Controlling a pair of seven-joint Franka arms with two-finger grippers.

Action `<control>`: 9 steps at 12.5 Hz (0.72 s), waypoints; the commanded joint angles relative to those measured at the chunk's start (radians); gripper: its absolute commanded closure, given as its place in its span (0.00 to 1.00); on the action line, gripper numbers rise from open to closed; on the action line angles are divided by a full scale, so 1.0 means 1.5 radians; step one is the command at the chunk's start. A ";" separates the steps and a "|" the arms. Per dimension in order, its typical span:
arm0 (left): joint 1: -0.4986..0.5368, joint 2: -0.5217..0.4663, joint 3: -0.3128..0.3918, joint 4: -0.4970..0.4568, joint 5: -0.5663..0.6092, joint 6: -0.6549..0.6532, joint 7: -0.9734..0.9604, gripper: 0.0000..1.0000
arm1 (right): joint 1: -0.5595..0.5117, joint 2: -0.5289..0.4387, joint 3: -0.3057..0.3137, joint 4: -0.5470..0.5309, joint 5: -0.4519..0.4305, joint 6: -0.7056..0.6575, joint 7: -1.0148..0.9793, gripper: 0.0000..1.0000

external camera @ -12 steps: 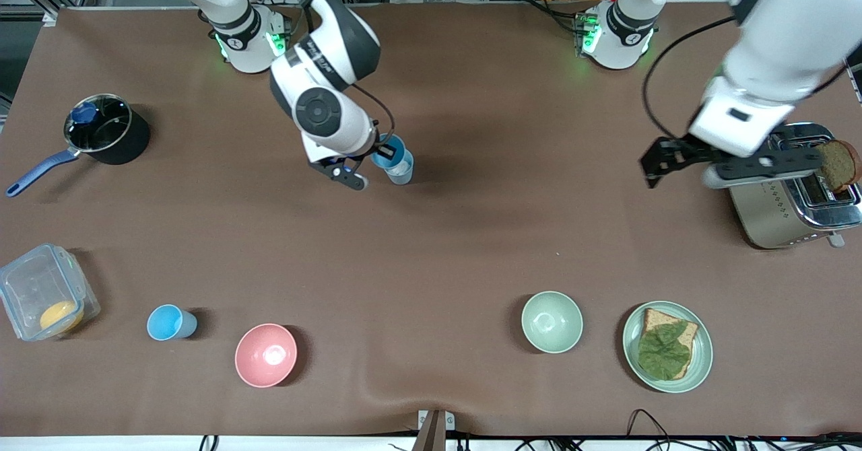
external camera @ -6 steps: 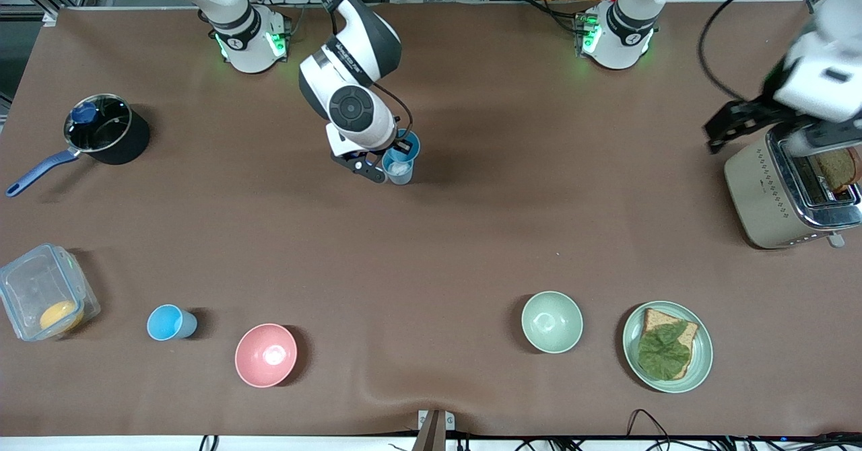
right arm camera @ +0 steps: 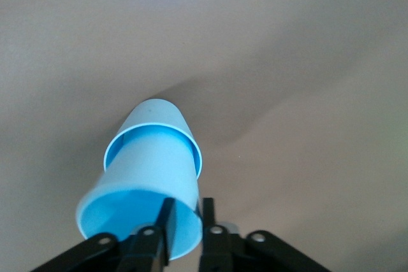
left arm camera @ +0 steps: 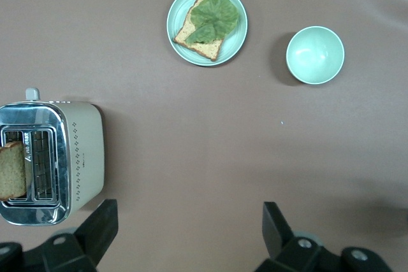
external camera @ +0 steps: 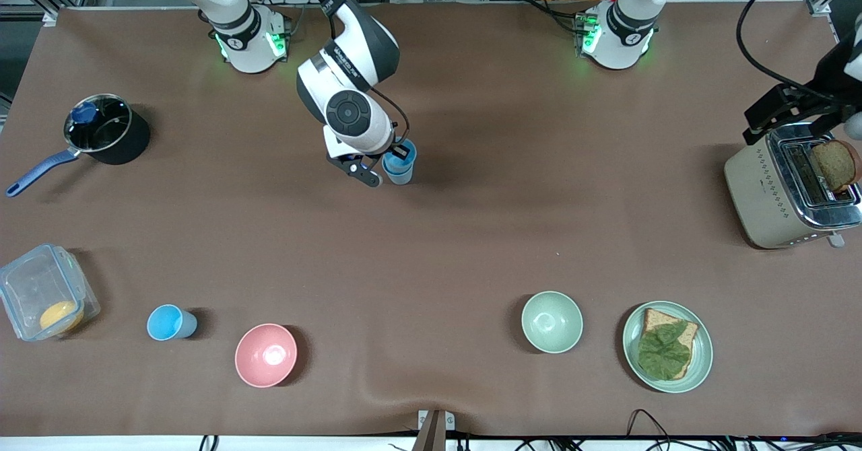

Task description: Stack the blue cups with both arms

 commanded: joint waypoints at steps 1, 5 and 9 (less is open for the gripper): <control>-0.011 -0.005 0.020 0.006 -0.016 -0.013 0.028 0.00 | -0.002 -0.016 -0.002 0.017 -0.038 -0.028 0.032 0.00; -0.009 -0.010 0.012 0.015 -0.009 -0.023 0.026 0.00 | -0.094 -0.044 -0.010 0.102 -0.084 -0.237 -0.132 0.00; -0.007 -0.009 0.017 0.015 -0.012 -0.022 0.030 0.00 | -0.249 -0.120 -0.011 0.098 -0.084 -0.319 -0.442 0.00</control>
